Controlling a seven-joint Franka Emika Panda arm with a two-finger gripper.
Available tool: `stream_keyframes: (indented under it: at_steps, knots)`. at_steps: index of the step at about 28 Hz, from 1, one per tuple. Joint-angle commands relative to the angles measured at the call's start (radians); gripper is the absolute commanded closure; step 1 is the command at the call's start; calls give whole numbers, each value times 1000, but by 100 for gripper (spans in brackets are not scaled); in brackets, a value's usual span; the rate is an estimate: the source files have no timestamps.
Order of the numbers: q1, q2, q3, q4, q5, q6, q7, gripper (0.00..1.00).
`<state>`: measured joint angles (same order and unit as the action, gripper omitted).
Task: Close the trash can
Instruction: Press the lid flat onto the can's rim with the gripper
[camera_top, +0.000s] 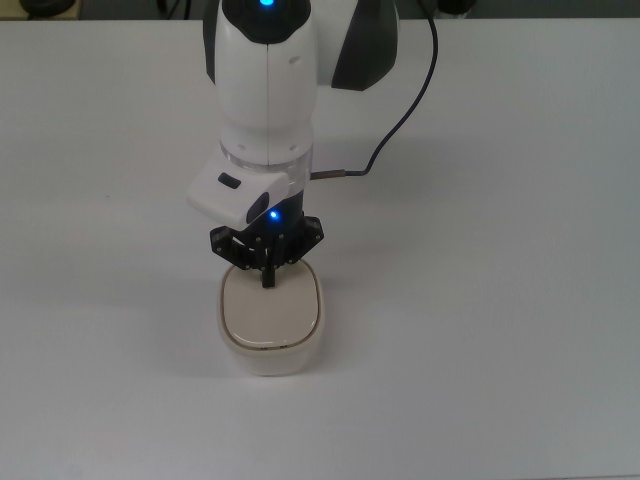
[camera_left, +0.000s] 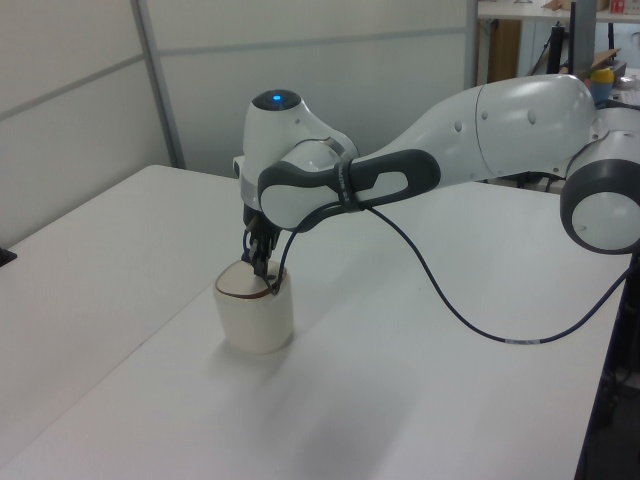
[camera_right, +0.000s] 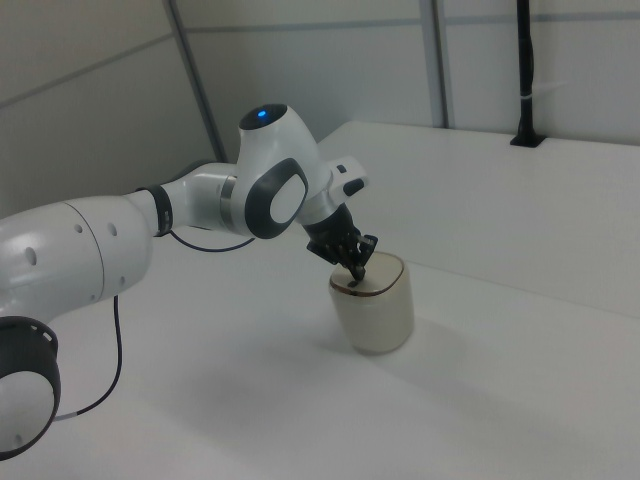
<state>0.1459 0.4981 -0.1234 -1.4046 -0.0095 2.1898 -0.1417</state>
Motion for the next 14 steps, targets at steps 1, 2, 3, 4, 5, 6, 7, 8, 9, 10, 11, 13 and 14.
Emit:
stream_keyframes:
  at_steps: [1, 2, 3, 4, 5, 6, 7, 8, 9, 10, 11, 13, 14]
  knots:
    - [3, -7, 4, -36, -13, -15, -22, 100]
    - [3, -7, 4, -36, -13, -15, -24, 100]
    - [3, -3, 4, -36, -13, -15, -24, 100]
    - [3, -1, 4, -36, -13, -15, -24, 100]
    - [3, 0, 4, -36, -15, -15, -25, 100]
    - [3, 0, 4, -37, -14, -15, -27, 100]
    - [3, 0, 4, -42, -13, -15, -30, 100]
    - [3, 0, 4, -50, -13, -15, -35, 100]
    - [3, 0, 4, -51, -15, -15, -36, 100]
    - [3, 0, 4, -54, -15, -15, -36, 100]
    - [3, 0, 4, -54, -15, -15, -36, 100]
    - [3, 0, 4, -54, -15, -15, -36, 100]
    - [3, 0, 4, -54, -14, -15, -35, 100]
